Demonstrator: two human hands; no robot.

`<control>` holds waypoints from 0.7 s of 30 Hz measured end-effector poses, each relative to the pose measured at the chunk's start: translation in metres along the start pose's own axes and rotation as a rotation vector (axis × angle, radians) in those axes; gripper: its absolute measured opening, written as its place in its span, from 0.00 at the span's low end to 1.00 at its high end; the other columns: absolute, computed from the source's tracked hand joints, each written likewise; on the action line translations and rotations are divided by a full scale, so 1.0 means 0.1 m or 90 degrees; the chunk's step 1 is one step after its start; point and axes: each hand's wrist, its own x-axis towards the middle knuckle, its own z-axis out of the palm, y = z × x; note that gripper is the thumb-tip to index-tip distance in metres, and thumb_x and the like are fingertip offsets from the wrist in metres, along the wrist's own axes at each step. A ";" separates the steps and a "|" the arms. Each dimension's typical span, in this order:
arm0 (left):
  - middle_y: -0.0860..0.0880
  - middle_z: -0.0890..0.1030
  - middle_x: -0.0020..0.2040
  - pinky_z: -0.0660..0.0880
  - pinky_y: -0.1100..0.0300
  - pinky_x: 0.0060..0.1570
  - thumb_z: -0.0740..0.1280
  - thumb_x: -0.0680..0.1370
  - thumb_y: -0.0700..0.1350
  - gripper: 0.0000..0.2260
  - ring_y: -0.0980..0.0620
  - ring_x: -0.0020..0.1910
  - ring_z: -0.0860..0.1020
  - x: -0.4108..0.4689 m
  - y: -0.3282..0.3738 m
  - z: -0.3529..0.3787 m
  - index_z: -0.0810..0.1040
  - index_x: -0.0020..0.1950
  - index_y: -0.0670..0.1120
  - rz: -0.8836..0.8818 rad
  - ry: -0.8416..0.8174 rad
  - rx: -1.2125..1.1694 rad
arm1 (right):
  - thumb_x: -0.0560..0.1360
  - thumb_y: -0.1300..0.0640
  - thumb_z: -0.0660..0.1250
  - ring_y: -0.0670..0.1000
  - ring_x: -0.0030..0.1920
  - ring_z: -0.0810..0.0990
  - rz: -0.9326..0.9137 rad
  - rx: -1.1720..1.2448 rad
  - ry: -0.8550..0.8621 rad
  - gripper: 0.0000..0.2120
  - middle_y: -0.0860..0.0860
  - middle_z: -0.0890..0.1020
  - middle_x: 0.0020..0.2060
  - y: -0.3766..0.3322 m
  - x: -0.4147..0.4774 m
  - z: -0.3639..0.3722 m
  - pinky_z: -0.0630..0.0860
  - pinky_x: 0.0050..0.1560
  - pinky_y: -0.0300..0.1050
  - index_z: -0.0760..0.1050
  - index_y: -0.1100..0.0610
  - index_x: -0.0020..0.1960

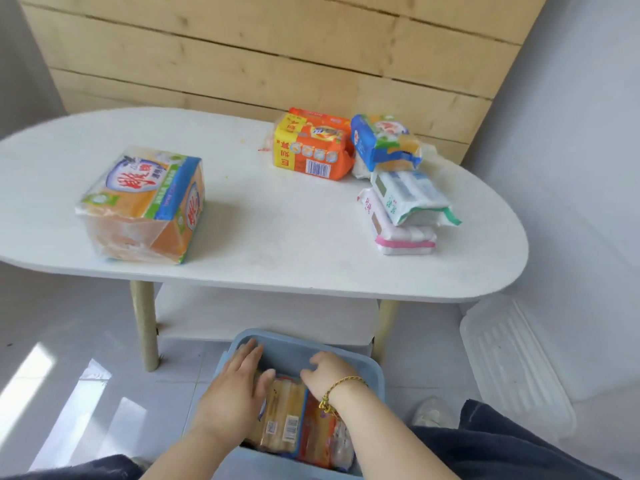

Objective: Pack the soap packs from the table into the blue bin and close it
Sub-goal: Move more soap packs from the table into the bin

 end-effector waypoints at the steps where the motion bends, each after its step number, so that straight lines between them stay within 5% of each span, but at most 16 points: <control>1: 0.54 0.54 0.76 0.60 0.62 0.68 0.53 0.80 0.52 0.22 0.55 0.74 0.57 -0.03 0.09 -0.08 0.56 0.73 0.51 0.028 0.027 -0.016 | 0.77 0.55 0.55 0.55 0.59 0.75 -0.021 -0.005 0.017 0.12 0.59 0.78 0.54 -0.05 -0.15 -0.13 0.72 0.53 0.42 0.76 0.58 0.51; 3: 0.57 0.57 0.75 0.60 0.66 0.66 0.54 0.80 0.51 0.20 0.58 0.73 0.58 -0.12 0.28 -0.24 0.59 0.72 0.52 0.102 0.074 -0.040 | 0.76 0.56 0.56 0.53 0.46 0.76 -0.079 -0.021 0.048 0.14 0.60 0.79 0.39 -0.16 -0.48 -0.40 0.68 0.39 0.41 0.75 0.60 0.37; 7: 0.54 0.79 0.60 0.74 0.69 0.48 0.59 0.78 0.48 0.13 0.58 0.57 0.79 -0.37 0.66 -0.66 0.78 0.58 0.49 0.323 0.169 0.005 | 0.75 0.54 0.61 0.48 0.33 0.76 -0.223 0.110 0.053 0.12 0.53 0.78 0.32 -0.30 -1.14 -1.01 0.70 0.32 0.37 0.73 0.53 0.33; 10: 0.50 0.84 0.51 0.71 0.65 0.50 0.45 0.80 0.54 0.27 0.51 0.49 0.83 -0.40 0.79 -0.95 0.83 0.49 0.46 0.421 0.240 0.105 | 0.75 0.58 0.62 0.42 0.21 0.76 -0.265 0.236 0.170 0.11 0.49 0.77 0.28 -0.40 -1.34 -1.57 0.71 0.22 0.32 0.71 0.52 0.34; 12: 0.48 0.84 0.51 0.66 0.64 0.56 0.40 0.80 0.55 0.31 0.47 0.50 0.83 -0.34 0.80 -1.10 0.83 0.48 0.45 0.403 0.262 0.161 | 0.74 0.58 0.64 0.48 0.27 0.76 -0.260 0.228 0.362 0.12 0.47 0.75 0.26 -0.48 -1.27 -1.91 0.70 0.24 0.31 0.71 0.52 0.32; 15: 0.45 0.84 0.51 0.52 0.69 0.65 0.38 0.79 0.56 0.35 0.44 0.49 0.83 -0.24 0.72 -1.16 0.83 0.49 0.43 0.332 0.229 0.210 | 0.72 0.57 0.64 0.54 0.47 0.77 -0.184 0.138 0.600 0.04 0.49 0.79 0.38 -0.59 -0.98 -2.25 0.70 0.43 0.38 0.74 0.52 0.39; 18: 0.45 0.83 0.53 0.44 0.65 0.69 0.37 0.79 0.57 0.36 0.45 0.54 0.81 -0.16 0.66 -1.08 0.81 0.52 0.41 0.295 0.215 0.217 | 0.71 0.50 0.65 0.58 0.63 0.69 -0.107 0.022 0.611 0.17 0.56 0.75 0.59 -0.68 -0.64 -2.43 0.67 0.60 0.46 0.73 0.56 0.58; 21: 0.45 0.83 0.55 0.46 0.60 0.68 0.45 0.76 0.62 0.33 0.48 0.60 0.69 -0.11 0.63 -1.00 0.81 0.54 0.42 0.278 0.179 0.196 | 0.70 0.43 0.66 0.59 0.67 0.64 -0.058 -0.053 0.594 0.32 0.58 0.68 0.65 -0.83 -0.42 -2.57 0.64 0.64 0.48 0.62 0.57 0.67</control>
